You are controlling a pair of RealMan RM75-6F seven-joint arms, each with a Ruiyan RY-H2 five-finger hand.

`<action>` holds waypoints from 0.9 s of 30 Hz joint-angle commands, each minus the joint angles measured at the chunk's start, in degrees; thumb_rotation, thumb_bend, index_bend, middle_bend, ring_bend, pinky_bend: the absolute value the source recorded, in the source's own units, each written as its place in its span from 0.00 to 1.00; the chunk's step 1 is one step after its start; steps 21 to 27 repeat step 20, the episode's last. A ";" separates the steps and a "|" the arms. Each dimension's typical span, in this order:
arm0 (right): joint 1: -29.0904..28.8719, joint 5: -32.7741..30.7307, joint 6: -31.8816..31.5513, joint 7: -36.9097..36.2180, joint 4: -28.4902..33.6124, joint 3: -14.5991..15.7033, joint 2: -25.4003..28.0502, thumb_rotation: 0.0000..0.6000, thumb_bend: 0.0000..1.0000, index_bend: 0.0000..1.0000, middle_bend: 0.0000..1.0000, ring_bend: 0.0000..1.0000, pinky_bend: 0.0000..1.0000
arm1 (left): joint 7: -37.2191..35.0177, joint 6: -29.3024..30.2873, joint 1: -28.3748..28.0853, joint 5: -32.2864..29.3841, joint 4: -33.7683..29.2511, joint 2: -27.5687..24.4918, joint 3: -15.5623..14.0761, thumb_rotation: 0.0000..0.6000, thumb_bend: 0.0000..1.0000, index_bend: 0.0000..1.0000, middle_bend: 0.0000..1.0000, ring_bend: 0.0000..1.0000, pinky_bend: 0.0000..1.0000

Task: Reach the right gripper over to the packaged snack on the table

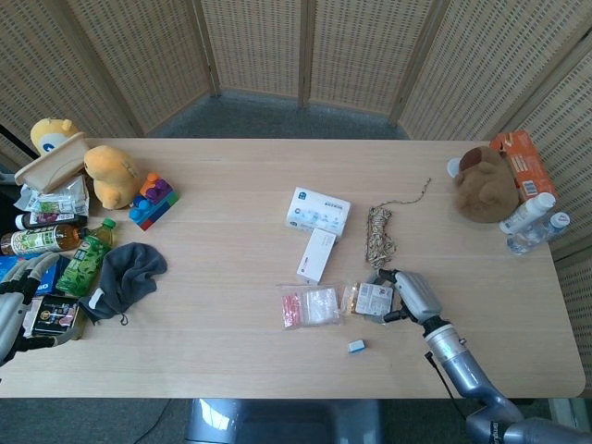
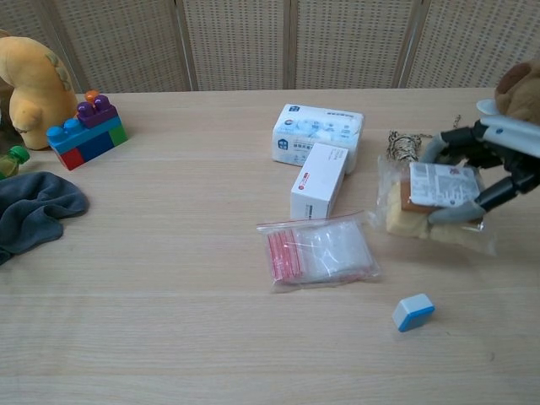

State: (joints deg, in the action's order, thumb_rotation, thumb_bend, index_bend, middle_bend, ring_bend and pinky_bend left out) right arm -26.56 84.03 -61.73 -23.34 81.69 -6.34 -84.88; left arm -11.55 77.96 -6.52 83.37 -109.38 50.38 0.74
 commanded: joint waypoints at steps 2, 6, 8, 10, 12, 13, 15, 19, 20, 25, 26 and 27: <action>-1.42 -2.46 -1.71 3.16 7.65 -4.78 4.56 1.00 0.00 0.65 0.68 0.40 0.54 | -0.26 0.36 0.19 0.32 -0.13 -0.20 -0.06 1.00 0.00 0.01 0.00 0.00 0.00; -2.35 -5.54 -1.85 4.17 14.97 -8.23 7.17 1.00 0.00 0.65 0.68 0.40 0.54 | -0.66 0.84 0.43 0.63 -0.19 -0.47 -0.10 1.00 0.00 0.01 0.00 0.00 0.00; -2.81 -6.44 -1.81 5.39 17.40 -9.25 8.14 1.00 0.00 0.65 0.68 0.40 0.54 | -0.85 1.02 0.51 0.75 -0.21 -0.58 -0.10 1.00 0.00 0.01 0.00 0.00 0.00; -3.21 -7.28 -2.27 6.59 19.99 -10.36 8.71 1.00 0.00 0.65 0.68 0.40 0.54 | -1.02 1.26 0.61 0.95 -0.24 -0.71 -0.11 1.00 0.00 0.01 0.00 0.00 0.00; -3.65 -8.75 -2.15 6.82 22.72 -11.47 9.22 1.00 0.00 0.65 0.68 0.40 0.54 | -1.16 1.48 0.71 1.17 -0.27 -0.80 -0.14 1.00 0.00 0.01 0.00 0.00 0.00; -3.84 -9.40 -2.06 6.87 23.74 -11.93 9.43 1.00 0.00 0.65 0.68 0.40 0.54 | -1.22 1.54 0.74 1.25 -0.29 -0.83 -0.16 1.00 0.00 0.01 0.00 0.00 0.00; -4.30 -10.75 -1.78 7.32 25.67 -12.71 9.83 1.00 0.00 0.65 0.68 0.40 0.54 | -1.39 1.66 0.81 1.41 -0.35 -0.93 -0.19 1.00 0.00 0.01 0.00 0.00 0.00; -4.75 -11.34 -1.81 9.44 27.73 -12.55 10.17 1.00 0.00 0.65 0.68 0.40 0.54 | -1.63 1.92 0.91 1.70 -0.37 -1.06 -0.23 1.00 0.00 0.01 0.00 0.00 0.00; -4.79 -11.38 -1.89 9.81 28.06 -12.43 10.13 1.00 0.00 0.65 0.68 0.40 0.54 | -1.69 1.94 0.93 1.73 -0.36 -1.08 -0.24 1.00 0.00 0.01 0.00 0.00 0.00; -4.79 -11.38 -1.89 9.81 28.06 -12.43 10.13 1.00 0.00 0.65 0.68 0.40 0.54 | -1.69 1.94 0.93 1.73 -0.36 -1.08 -0.24 1.00 0.00 0.01 0.00 0.00 0.00; -4.79 -11.38 -1.89 9.81 28.06 -12.43 10.13 1.00 0.00 0.65 0.68 0.40 0.54 | -1.69 1.94 0.93 1.73 -0.36 -1.08 -0.24 1.00 0.00 0.01 0.00 0.00 0.00; -4.79 -11.38 -1.89 9.81 28.06 -12.43 10.13 1.00 0.00 0.65 0.68 0.40 0.54 | -1.69 1.94 0.93 1.73 -0.36 -1.08 -0.24 1.00 0.00 0.01 0.00 0.00 0.00</action>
